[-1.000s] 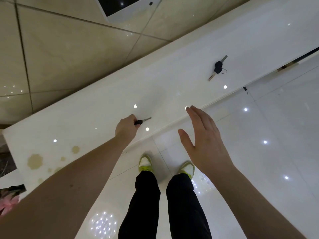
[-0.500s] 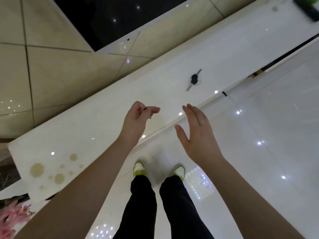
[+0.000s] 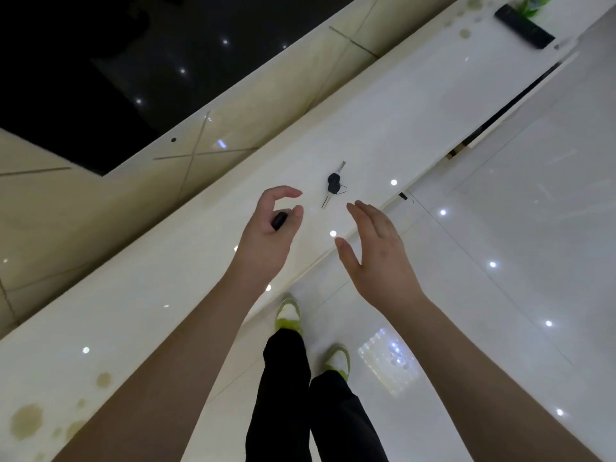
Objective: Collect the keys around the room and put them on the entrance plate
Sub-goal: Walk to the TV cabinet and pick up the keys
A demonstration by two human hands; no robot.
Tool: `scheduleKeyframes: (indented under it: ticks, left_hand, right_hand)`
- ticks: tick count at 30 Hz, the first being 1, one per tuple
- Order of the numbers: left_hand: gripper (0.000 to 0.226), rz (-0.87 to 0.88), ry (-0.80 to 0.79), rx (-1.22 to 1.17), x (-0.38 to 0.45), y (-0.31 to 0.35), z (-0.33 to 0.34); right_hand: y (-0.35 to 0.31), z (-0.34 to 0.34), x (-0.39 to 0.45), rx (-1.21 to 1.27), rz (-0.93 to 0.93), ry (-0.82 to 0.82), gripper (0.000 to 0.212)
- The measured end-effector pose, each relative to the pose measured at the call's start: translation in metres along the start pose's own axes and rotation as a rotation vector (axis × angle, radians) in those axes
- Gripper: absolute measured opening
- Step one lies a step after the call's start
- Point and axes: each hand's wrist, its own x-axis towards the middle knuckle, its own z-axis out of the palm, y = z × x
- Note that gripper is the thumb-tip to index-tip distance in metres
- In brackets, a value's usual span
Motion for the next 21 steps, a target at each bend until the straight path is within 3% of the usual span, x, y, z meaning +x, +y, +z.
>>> scheduleKeyframes:
  ticks: [3,9,16,21]
  left_hand:
    - [0.022,0.086,-0.106,0.025,0.025,-0.008,0.007]
    - [0.025,0.052,-0.178,0.056,0.074,-0.034,0.008]
    - [0.028,0.018,-0.203,0.066,0.112,-0.064,-0.002]
    - [0.026,-0.011,-0.224,0.115,0.124,-0.067,-0.005]
  right_hand:
    - [0.018,0.013,0.028,-0.012,0.022,0.006,0.051]
    - [0.062,0.055,0.082,0.016,0.173,-0.033,0.048]
    - [0.121,0.119,0.153,0.414,0.719,-0.025,0.043]
    - [0.130,0.152,0.182,0.515,0.823,0.079,0.042]
